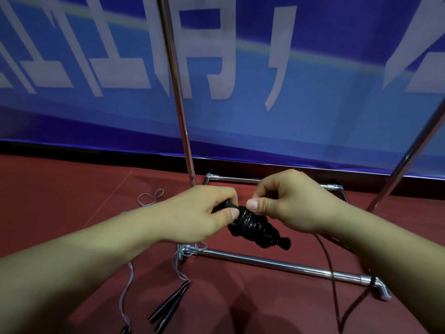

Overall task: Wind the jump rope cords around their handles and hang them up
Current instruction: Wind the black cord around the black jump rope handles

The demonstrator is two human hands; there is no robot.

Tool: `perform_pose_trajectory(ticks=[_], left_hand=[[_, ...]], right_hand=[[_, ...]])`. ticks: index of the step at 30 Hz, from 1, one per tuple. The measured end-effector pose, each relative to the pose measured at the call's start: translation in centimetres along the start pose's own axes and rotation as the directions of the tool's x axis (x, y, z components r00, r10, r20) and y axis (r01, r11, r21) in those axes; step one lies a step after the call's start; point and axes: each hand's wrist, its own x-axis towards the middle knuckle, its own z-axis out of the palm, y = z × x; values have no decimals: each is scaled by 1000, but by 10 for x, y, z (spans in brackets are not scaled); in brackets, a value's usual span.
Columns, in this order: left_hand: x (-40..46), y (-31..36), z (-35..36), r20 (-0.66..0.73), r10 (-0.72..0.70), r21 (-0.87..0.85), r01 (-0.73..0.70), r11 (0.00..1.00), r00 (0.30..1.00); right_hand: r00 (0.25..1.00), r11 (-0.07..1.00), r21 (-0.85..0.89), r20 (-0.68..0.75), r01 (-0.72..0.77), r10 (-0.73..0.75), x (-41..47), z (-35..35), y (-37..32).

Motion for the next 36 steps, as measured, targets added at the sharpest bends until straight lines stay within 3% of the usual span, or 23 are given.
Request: perform_pose_trajectory(ticks=[5,10,14,17,23,29,36], left_hand=[[-4,-3,-1,48,-33,-264,44,964,998],[1,-9,-1,-126,-116,-469,44,882,985],[10,-8,5,-283,-385,-682,98,725,878],[14,0,11,-218,-521,-800,154,580,826],[21,19,20,-138,-456,-811,164,562,879],[18,25,18,-28,-423,-899,163,407,906],[21,17,23,-61,-386,-896,120,428,921]], right_hand=[[996,911,408,92,-58,23,-6,17,-1],[994,796,598,10,-92,107,-1,24,-11],[978,716,693,-77,-87,193,7,35,-16],[948,688,720,-149,-90,281,13,35,-18],[890,674,734,-253,-79,380,21,34,-19],[915,697,715,-242,-57,323,17,42,-23],[929,648,760,-209,-40,304,18,43,-23]])
